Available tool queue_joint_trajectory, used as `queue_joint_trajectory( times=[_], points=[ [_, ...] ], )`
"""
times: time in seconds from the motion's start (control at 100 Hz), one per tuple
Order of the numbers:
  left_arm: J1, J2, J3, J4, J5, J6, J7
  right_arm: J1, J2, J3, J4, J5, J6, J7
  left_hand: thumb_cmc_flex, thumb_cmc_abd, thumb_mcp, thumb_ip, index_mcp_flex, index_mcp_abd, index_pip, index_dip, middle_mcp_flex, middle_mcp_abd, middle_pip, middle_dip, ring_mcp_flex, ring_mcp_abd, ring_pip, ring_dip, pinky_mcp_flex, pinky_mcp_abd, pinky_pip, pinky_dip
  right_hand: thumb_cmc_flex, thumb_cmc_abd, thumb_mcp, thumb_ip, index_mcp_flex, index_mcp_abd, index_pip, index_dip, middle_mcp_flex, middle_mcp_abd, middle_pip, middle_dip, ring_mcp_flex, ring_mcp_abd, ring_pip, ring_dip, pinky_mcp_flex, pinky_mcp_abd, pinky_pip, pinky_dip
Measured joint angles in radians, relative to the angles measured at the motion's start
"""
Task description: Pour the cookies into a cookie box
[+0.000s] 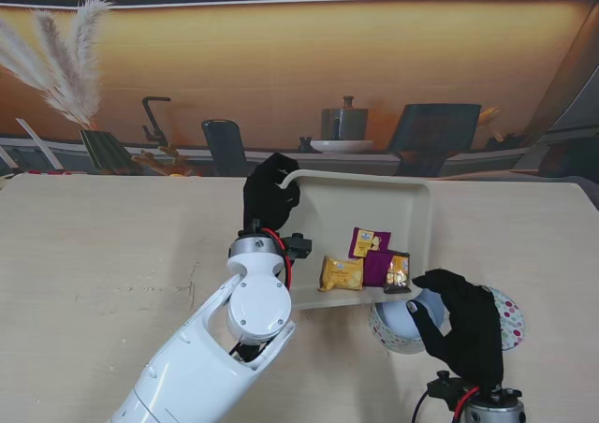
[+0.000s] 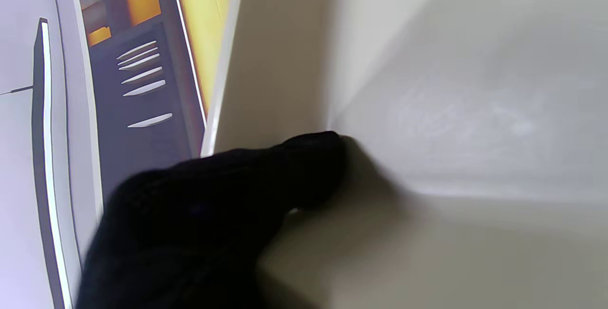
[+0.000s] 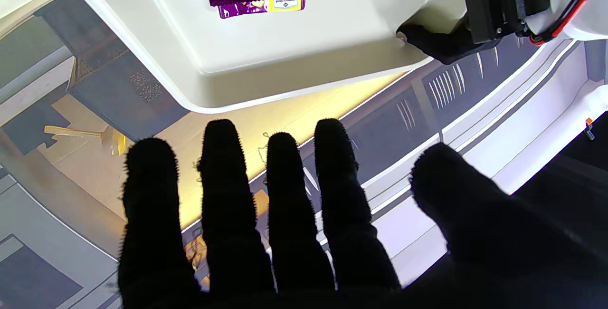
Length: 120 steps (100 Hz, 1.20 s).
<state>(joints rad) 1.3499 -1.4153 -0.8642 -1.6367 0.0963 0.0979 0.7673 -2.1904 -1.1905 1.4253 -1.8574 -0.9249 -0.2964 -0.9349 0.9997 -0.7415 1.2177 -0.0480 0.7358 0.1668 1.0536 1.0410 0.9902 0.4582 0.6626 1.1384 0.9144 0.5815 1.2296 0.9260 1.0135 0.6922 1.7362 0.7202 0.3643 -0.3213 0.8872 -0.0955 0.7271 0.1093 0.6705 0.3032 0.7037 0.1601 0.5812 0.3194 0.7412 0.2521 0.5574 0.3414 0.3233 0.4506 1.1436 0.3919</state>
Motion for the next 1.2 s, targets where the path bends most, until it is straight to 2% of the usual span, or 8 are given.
queue_joint_trajectory(
  times=[0.41,1.06,1.2],
  points=[
    [-0.011,0.001,0.026,0.025,0.060,-0.012,0.004,-0.001,-0.001,0.001,0.000,-0.001,0.000,-0.007,0.000,0.000,0.000,0.000,0.000,-0.002,0.000,0.006,0.000,0.000,0.001,0.000,0.001,-0.002,0.000,0.000,0.001,0.000,0.000,0.000,0.000,0.000,0.000,0.000,0.000,0.000,0.000,0.000,0.000,0.000,0.000,0.000,0.000,0.000,0.000,0.000,0.000,0.000,0.000,0.000],
    [-0.015,-0.015,0.034,0.013,0.060,-0.032,0.060,-0.009,-0.005,0.005,-0.003,0.001,-0.004,-0.027,-0.002,-0.001,0.000,0.000,0.000,-0.010,0.003,0.006,0.001,0.000,0.008,0.000,0.001,-0.002,0.005,0.000,0.001,0.000,0.000,0.000,0.000,0.000,0.000,0.000,0.000,0.000,0.000,0.000,0.000,0.003,0.001,0.000,0.000,0.000,0.000,0.000,0.000,0.000,0.000,0.000],
    [-0.019,-0.014,0.042,0.020,0.106,-0.028,0.054,-0.008,-0.005,0.005,-0.003,0.004,-0.004,-0.026,-0.002,-0.001,0.000,0.000,0.000,-0.011,0.004,0.006,0.001,0.000,0.008,0.000,0.001,-0.002,0.005,0.000,0.001,0.000,0.000,0.000,0.000,0.000,0.000,0.000,0.000,0.000,0.000,0.000,0.000,0.003,0.001,0.000,0.000,0.000,0.000,0.000,0.000,0.000,0.000,0.000]
  ],
)
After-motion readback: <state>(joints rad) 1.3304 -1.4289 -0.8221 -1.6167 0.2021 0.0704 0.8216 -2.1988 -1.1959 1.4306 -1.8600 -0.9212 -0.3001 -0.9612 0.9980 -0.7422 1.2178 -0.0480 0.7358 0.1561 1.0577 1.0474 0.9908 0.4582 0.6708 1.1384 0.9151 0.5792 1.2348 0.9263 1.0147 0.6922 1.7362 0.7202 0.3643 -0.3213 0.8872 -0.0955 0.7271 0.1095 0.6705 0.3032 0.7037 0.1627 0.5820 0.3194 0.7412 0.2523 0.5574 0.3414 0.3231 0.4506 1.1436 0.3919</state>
